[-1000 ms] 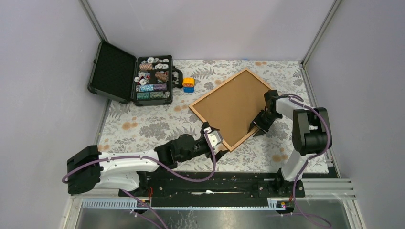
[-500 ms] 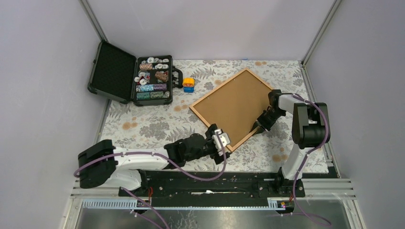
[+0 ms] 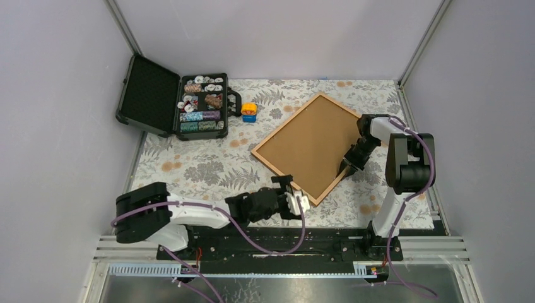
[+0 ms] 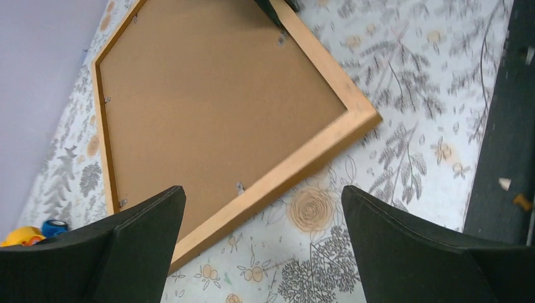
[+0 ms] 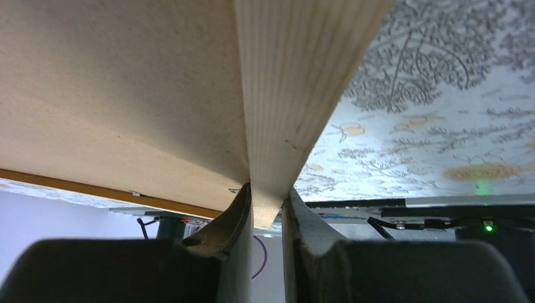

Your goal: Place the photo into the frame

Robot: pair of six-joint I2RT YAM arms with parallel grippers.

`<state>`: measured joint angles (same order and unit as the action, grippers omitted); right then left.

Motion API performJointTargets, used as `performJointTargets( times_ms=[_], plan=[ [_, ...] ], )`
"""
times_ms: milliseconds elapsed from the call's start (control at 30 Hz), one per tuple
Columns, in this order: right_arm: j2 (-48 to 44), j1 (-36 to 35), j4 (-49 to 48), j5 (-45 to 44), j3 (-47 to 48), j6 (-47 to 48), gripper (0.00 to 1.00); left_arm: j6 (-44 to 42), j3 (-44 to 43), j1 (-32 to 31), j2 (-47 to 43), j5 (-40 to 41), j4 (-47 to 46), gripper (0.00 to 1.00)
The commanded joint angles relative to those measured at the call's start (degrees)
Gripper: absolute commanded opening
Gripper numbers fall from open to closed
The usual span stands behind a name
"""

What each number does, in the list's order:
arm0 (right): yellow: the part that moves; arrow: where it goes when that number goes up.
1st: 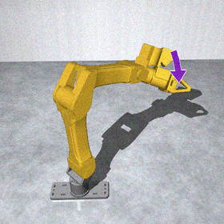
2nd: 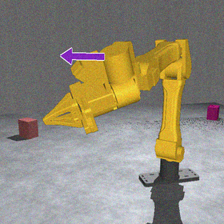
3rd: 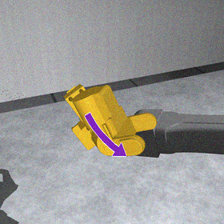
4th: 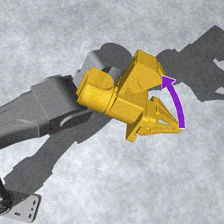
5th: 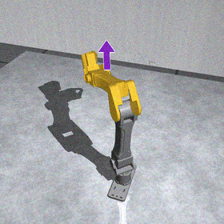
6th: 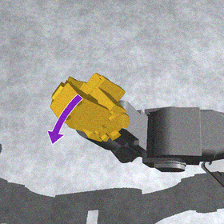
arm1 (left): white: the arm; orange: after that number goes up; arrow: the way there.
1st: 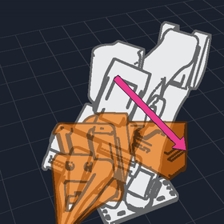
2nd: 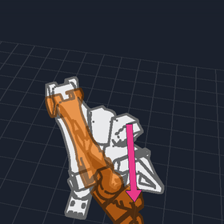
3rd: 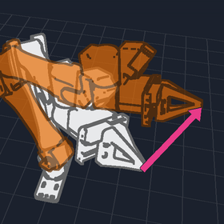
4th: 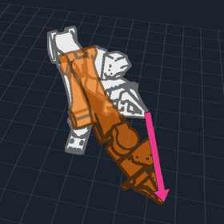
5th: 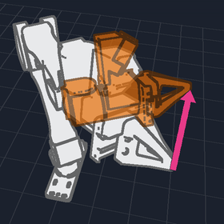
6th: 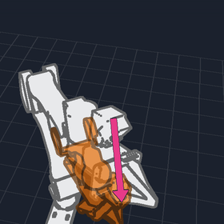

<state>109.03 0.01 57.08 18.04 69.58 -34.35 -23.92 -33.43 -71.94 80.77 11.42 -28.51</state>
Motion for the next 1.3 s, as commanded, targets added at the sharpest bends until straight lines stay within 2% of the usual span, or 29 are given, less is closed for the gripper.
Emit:
performJointTargets(
  times_ms=[0, 233, 300, 400, 467, 700, 767, 833, 1000, 1033, 1100, 1133, 1200, 1267],
  plan=[
    [-5.19, -0.35, 8.11, 2.36, 2.86, 2.60, 0.00, -12.99, 2.16, -3.39, 4.81, 8.79, -10.62, 0.99],
    [-7.24, -0.35, 9.89, 3.99, 3.54, 1.71, 0.00, -20.89, -0.73, -5.76, 12.01, 9.99, -12.95, 0.99],
    [-7.63, -0.36, 10.13, 4.29, 3.55, 1.66, 0.00, -24.27, -0.85, -6.69, 15.40, 11.78, -18.10, 0.99],
    [-7.78, -0.36, 10.51, 5.46, 3.27, 1.89, 0.00, -33.84, -1.92, -7.95, 22.99, 17.54, -29.15, 0.99],
    [-8.10, -0.31, 10.49, 5.94, 2.98, 1.83, 0.00, -38.53, -2.59, -8.06, 27.05, 17.40, -35.46, 0.99],
    [-10.23, -0.36, 10.60, 6.15, 1.58, 1.48, 0.00, -46.04, -8.48, -6.55, 35.67, 16.35, -40.13, 0.94],
    [-10.69, -0.36, 10.48, 6.14, 0.79, 1.41, 0.00, -47.35, -9.71, -6.29, 36.74, 15.60, -41.14, 0.80],
    [-11.00, -0.34, 10.49, 6.29, 0.19, 1.43, 0.00, -47.37, -10.31, -6.48, 36.86, 15.39, -41.67, 0.57],
    [-14.19, -0.36, 7.92, 5.02, 0.11, 2.07, 0.00, -46.89, -9.76, -7.75, 35.45, 17.96, -45.38, 0.17],
    [-15.97, -0.36, 6.80, 4.25, 0.40, 2.07, 0.02, -45.95, -9.42, -8.01, 34.66, 18.45, -45.46, 0.03],
    [-19.28, -0.34, 4.45, 3.27, 0.98, 2.79, 0.21, -44.13, -8.39, -8.65, 33.21, 19.53, -47.87, 0.00],
    [-20.76, -0.36, 3.69, 2.29, 1.49, 3.19, 0.36, -42.86, -8.39, -8.92, 32.43, 20.33, -47.50, 0.00],
    [-24.50, -0.36, 2.16, 0.56, 2.84, 4.25, 0.71, -39.80, -8.06, -9.53, 30.01, 21.43, -47.53, 0.00],
    [-28.77, -0.36, 0.38, -0.85, 4.72, 5.17, 0.97, -35.28, -8.14, -9.91, 27.41, 22.45, -46.01, 0.00]
  ],
)
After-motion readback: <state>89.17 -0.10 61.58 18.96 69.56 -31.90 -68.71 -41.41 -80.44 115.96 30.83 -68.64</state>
